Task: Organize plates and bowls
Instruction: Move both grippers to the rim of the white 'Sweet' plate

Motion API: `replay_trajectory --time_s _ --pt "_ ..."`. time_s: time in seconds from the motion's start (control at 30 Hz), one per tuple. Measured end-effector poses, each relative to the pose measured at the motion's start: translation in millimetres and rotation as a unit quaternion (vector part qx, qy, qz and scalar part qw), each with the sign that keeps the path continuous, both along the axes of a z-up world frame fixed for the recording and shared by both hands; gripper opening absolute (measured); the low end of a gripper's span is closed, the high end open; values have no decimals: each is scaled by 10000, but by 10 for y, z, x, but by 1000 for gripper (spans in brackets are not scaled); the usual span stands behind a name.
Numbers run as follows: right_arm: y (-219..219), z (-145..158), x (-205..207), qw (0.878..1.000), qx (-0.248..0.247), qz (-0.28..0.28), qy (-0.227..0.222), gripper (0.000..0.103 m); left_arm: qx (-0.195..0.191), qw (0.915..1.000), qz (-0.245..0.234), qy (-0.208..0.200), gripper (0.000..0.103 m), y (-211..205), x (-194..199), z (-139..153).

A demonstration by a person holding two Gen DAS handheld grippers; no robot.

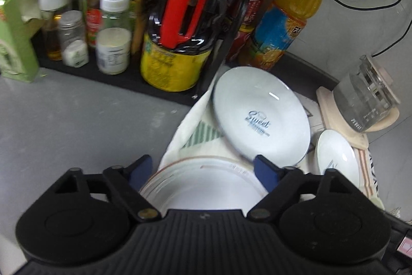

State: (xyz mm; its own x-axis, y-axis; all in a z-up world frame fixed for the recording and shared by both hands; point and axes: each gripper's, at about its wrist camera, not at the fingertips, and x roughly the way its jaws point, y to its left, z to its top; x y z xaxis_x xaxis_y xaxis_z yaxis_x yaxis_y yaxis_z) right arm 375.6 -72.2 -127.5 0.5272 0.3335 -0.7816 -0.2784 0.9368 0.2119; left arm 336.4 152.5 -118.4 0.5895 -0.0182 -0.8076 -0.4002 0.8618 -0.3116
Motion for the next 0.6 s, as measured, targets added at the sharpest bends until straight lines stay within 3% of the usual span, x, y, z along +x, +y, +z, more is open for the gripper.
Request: replay_trajectory --time_s 0.1,0.33,0.6 --pt "-8 -68 146 9998 27 -145 127 65 -171 9998 -54 38 64 6 195 -81" --pt "-41 -257 445 9979 103 -471 428 47 -366 9992 -159 31 45 -28 568 -271" --pt "6 -503 719 9943 179 -713 774 34 -504 9984 -171 190 29 -40 890 -537"
